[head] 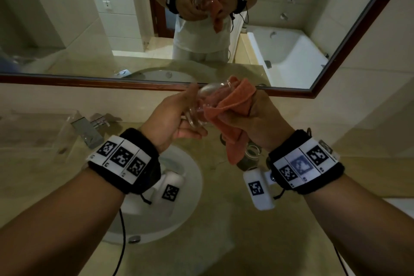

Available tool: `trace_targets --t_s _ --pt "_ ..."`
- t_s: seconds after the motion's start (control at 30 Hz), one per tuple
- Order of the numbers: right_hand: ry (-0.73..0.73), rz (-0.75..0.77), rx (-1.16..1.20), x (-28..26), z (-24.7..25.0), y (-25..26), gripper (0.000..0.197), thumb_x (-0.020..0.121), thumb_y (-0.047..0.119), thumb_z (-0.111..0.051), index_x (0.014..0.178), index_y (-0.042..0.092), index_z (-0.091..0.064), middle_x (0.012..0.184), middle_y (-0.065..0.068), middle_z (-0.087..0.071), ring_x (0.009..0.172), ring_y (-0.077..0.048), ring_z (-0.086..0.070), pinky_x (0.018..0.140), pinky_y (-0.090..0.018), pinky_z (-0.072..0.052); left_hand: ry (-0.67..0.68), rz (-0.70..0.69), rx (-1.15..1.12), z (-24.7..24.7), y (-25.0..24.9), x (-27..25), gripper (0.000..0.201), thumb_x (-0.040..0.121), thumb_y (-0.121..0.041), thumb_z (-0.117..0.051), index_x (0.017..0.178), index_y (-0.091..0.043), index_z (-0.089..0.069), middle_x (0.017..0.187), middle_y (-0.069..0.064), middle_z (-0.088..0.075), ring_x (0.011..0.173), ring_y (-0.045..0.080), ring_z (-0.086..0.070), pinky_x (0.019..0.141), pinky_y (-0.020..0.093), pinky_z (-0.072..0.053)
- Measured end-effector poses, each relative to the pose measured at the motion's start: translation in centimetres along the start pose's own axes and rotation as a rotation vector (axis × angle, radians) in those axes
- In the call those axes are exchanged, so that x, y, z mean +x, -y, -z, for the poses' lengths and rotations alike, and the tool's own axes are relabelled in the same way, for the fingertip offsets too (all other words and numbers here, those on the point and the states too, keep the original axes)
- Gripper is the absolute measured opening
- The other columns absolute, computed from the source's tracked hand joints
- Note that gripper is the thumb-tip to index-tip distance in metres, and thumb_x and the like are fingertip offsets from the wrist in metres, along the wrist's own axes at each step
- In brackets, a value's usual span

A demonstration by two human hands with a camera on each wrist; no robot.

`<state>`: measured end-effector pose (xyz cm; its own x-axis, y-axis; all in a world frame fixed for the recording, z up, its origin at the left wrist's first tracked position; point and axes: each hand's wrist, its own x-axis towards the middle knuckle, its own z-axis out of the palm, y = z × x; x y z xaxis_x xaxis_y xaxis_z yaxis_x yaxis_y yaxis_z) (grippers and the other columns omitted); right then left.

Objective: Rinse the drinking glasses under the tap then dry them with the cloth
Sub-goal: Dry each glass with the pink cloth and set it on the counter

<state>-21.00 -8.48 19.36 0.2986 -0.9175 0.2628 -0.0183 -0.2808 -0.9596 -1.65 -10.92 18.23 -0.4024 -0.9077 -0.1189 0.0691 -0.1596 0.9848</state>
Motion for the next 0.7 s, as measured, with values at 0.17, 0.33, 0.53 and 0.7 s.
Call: trace_targets --t_s 0.17,0.33,0.53,0.7 --pt "-0.042 -0.008 0.051 0.0 0.0 0.1 0.016 0.086 0.008 -0.065 0.097 0.018 -0.071 0.092 0.006 -0.077 0.087 -0.011 -0.072 0.074 -0.024 -0.057 -0.071 -0.308 0.238 0.1 0.3 0.4 0.040 0.089 -0.033 -0.070 0.118 -0.009 -0.060 0.099 0.002 -0.070 0.080 0.020 -0.070 0.064 0.032 -0.059" --pt "-0.150 -0.120 0.269 0.2 0.1 -0.4 0.019 0.072 0.028 -0.073 0.089 0.018 -0.075 0.087 -0.001 -0.076 0.077 -0.015 -0.071 0.069 -0.032 -0.060 -0.106 -0.839 0.788 0.5 1.0 0.3 0.065 0.067 -0.021 -0.091 0.122 -0.007 -0.060 0.119 0.005 -0.062 0.105 0.018 -0.063 0.088 0.037 -0.054" --pt "-0.108 -0.041 0.220 0.1 -0.4 -0.1 0.015 0.081 0.017 -0.067 0.094 0.016 -0.074 0.089 0.001 -0.076 0.080 -0.013 -0.072 0.067 -0.026 -0.060 -0.039 -0.424 0.402 0.1 1.0 -0.2 0.079 0.068 -0.046 -0.084 0.133 -0.019 -0.047 0.122 -0.002 -0.061 0.098 0.015 -0.069 0.074 0.030 -0.060" --pt "-0.008 0.021 0.082 -0.3 -0.6 0.2 0.019 0.084 0.011 -0.064 0.102 0.016 -0.066 0.095 0.006 -0.076 0.089 -0.009 -0.072 0.073 -0.020 -0.057 -0.019 -0.022 -0.024 -0.2 0.4 -0.1 0.062 0.086 -0.054 -0.054 0.121 -0.003 -0.055 0.085 0.011 -0.071 0.062 0.028 -0.066 0.052 0.032 -0.054"
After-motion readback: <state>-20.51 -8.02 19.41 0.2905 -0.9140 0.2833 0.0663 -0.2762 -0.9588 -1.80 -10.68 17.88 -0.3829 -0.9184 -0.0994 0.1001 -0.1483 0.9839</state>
